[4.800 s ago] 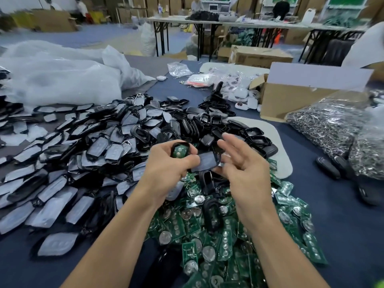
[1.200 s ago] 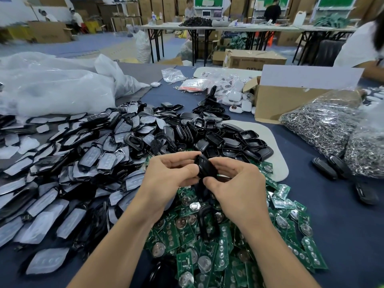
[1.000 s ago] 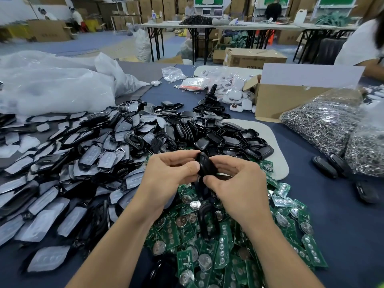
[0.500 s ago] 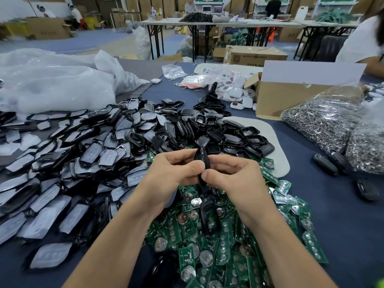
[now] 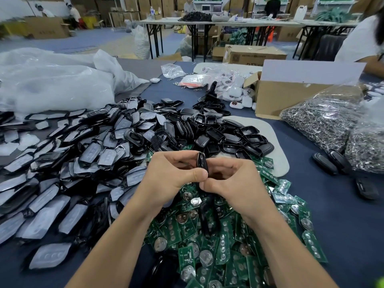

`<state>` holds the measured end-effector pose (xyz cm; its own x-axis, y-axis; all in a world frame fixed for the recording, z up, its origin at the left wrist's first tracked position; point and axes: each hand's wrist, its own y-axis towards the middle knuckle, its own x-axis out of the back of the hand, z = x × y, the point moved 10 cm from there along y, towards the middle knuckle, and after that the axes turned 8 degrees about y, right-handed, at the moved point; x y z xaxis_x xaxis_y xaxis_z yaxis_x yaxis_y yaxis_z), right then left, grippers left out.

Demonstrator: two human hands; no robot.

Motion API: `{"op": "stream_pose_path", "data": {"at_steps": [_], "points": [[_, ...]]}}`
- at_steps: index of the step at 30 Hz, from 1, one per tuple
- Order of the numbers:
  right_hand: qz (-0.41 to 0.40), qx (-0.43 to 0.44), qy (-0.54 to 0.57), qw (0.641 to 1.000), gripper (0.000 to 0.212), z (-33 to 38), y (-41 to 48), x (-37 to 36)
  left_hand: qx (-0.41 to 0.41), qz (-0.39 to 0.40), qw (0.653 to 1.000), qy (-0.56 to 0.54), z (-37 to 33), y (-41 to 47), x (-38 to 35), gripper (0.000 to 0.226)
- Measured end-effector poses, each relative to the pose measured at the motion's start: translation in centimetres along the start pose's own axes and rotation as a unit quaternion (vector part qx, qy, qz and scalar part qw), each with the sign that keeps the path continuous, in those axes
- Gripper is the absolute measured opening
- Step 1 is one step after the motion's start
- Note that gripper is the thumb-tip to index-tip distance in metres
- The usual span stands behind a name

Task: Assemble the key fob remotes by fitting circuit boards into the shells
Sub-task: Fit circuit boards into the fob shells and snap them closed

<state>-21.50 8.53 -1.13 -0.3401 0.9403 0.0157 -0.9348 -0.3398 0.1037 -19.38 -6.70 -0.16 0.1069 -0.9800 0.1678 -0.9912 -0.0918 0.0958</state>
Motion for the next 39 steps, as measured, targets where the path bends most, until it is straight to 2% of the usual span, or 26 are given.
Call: {"op": "stream_pose_path", "data": {"at_steps": [4,9,11,14,19,21,23,26,32,36,39], "points": [[-0.058,0.036,-0.085,0.994,0.038,0.8,-0.5,0.4,0.013,-0.005,0.999,0.035,0.2,-0.1,0.1,0.038],[-0.134,0.088,-0.22,0.962,0.053,2.3,-1.5,0.2,0.047,-0.051,0.998,-0.01,0.6,-0.3,0.2,0.017],[-0.15,0.134,-0.272,0.941,0.054,3.2,-1.9,-0.6,0.06,-0.076,0.995,-0.023,0.9,-0.3,0.5,0.02],[-0.168,0.159,-0.297,0.926,0.054,3.9,-2.0,-0.9,0.07,-0.083,0.993,-0.051,1.1,-0.1,0.6,0.025],[-0.177,0.165,-0.28,0.929,0.054,3.8,-2.0,-0.3,0.06,-0.077,0.994,-0.055,1.2,-0.1,0.4,0.03],[-0.152,0.116,-0.244,0.951,0.049,2.8,-1.4,0.0,0.042,-0.102,0.994,-0.026,1.2,0.0,0.8,0.034],[-0.128,0.057,-0.161,0.977,0.039,1.5,-0.7,0.6,0.019,-0.121,0.992,0.012,0.8,0.1,1.2,0.039],[-0.119,0.005,-0.058,0.991,0.025,0.4,-0.1,1.8,-0.018,-0.099,0.994,0.032,-0.2,0.1,1.0,0.04],[-0.07,0.001,-0.048,0.996,0.024,0.3,0.0,1.1,-0.013,-0.097,0.995,-0.005,-0.3,-0.1,1.0,0.026],[-0.082,0.024,-0.044,0.995,0.023,0.6,-0.1,1.3,-0.006,-0.067,0.998,0.013,-0.1,-0.1,0.5,0.023],[-0.091,0.044,-0.071,0.992,0.023,0.9,-0.2,1.2,-0.01,-0.079,0.996,0.027,0.1,0.0,0.7,0.024]]}}
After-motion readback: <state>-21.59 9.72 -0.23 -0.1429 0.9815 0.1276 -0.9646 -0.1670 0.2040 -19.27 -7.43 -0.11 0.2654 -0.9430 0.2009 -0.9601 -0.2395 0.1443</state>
